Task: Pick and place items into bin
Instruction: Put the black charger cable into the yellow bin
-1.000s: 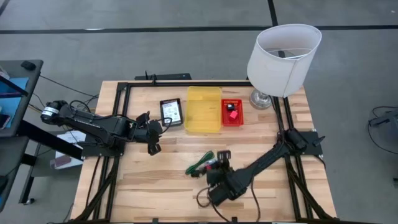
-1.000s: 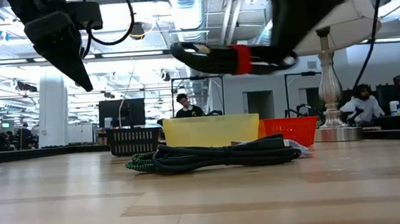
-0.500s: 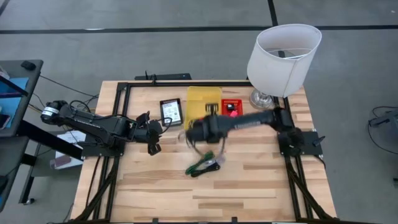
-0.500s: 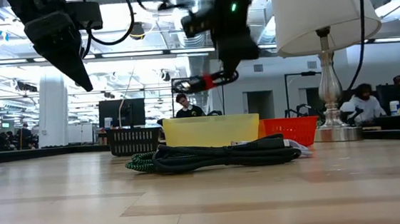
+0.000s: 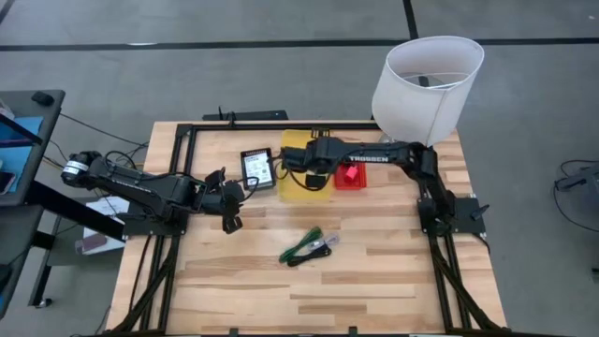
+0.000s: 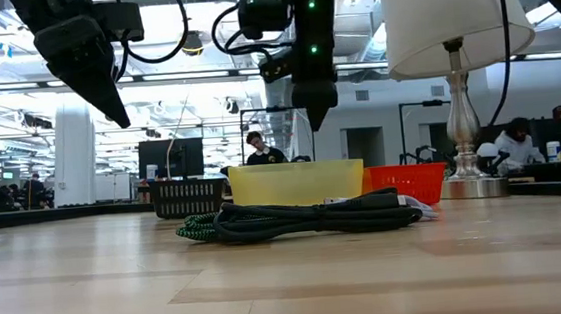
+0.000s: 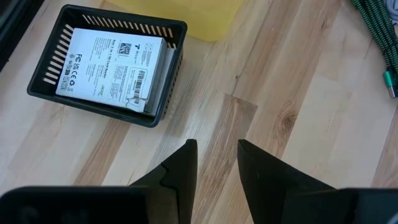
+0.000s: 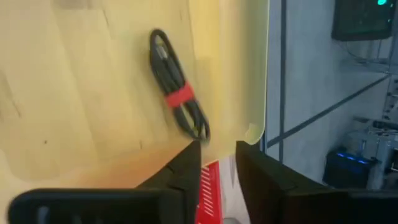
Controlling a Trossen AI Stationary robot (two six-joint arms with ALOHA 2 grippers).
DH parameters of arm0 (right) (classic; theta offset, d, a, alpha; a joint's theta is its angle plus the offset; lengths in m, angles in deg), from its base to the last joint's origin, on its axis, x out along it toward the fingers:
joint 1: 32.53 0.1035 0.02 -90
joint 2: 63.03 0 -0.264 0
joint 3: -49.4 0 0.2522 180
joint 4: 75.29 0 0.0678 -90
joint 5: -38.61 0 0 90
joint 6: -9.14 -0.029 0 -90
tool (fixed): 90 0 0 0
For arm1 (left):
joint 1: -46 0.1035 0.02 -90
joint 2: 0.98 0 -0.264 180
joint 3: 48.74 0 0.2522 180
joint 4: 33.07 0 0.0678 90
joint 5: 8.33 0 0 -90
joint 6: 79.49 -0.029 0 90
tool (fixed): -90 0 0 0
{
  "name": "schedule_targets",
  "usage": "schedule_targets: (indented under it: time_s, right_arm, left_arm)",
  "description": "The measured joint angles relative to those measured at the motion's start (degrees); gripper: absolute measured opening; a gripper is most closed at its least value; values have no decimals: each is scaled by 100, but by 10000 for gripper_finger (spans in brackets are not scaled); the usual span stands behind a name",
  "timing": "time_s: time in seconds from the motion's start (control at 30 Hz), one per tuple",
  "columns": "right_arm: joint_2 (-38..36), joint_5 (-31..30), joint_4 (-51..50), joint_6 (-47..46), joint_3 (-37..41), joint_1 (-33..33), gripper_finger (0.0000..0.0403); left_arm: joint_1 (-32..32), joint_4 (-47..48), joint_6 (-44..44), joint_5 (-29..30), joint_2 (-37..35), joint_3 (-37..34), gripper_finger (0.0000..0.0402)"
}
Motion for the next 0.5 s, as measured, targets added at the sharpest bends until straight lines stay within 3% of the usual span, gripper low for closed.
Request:
schedule_targets:
  time_s: [0.13, 0.23, 0.5]
  right_arm:
    - [0, 88, -237, -195, 0, 41, 125]
    - [0, 523, -644, -447, 1, 230, 143]
    - [0, 1526, -888, -843, 2, 1337, 177]
  left_arm:
    - [0, -1, 0, 0, 0, 0, 107]
    - [0, 0, 0, 0, 0, 0, 107]
    - [0, 0, 0, -1, 0, 0, 107]
